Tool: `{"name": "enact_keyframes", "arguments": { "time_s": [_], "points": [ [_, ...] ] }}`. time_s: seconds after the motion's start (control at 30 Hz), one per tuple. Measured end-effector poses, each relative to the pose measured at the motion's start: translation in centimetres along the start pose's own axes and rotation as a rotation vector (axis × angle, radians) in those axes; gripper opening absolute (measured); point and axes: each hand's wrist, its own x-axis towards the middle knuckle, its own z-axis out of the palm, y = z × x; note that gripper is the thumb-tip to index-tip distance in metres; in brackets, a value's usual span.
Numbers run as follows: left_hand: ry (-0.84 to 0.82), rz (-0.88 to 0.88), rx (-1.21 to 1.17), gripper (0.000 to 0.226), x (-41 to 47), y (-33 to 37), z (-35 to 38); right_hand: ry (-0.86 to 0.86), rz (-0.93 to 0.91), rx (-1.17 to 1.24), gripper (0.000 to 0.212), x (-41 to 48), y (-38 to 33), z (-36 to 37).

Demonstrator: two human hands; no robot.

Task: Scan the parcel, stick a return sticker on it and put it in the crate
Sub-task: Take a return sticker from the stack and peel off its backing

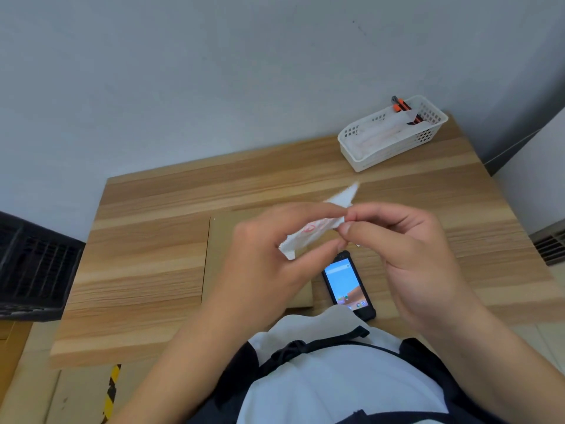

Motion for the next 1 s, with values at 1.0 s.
{"name": "enact_keyframes", "arguments": {
  "time_s": [1.0],
  "points": [
    [0.052,-0.129,-0.165,0.023,0.02,0.19,0.90,0.005,-0.012,0.022,0.041,-0.62,0.11,-0.52]
  ]
}}
